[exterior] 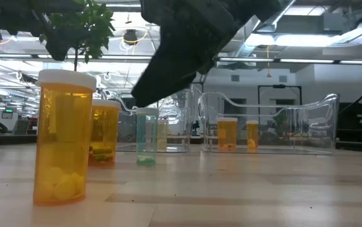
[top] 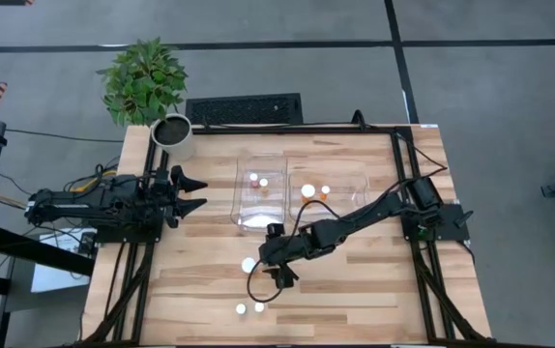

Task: Pick and place medicine bottles into bin by pill shape (circle, oval)
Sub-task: Put the top blue pill bottle into the left transparent bin

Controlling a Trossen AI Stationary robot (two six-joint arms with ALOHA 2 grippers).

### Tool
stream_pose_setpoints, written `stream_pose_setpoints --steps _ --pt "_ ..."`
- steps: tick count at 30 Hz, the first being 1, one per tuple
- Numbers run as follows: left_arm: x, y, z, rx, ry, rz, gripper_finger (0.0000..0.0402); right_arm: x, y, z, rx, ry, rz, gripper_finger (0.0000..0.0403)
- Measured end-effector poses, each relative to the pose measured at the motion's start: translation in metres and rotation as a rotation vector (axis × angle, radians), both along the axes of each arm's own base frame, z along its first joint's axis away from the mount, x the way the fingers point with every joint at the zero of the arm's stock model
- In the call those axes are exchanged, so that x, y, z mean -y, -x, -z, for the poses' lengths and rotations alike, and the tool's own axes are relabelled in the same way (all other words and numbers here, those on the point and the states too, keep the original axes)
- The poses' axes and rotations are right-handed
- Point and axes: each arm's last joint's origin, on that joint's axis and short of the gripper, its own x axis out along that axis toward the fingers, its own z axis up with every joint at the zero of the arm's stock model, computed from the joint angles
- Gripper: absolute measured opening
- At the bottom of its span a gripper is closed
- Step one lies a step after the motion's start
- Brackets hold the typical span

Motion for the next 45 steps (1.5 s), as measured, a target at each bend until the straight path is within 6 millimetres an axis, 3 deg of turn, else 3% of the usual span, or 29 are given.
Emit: stream_pose_setpoints --steps 16,35,45 --pt "0.0 0.0 0.0 0.0 0.0 0.0 0.027 0.013 0.0 0.005 -0.012 0.011 0.036 0.0306" --pt "0.0 0.0 0.0 0.0 0.001 -0.001 0.027 0.012 0.0 0.005 -0.016 -0.01 0.04 0.0305" --pt "0.0 0.0 0.0 0.0 0.001 -0.001 0.027 0.009 0.001 0.006 -0.017 -0.013 0.028 0.0265"
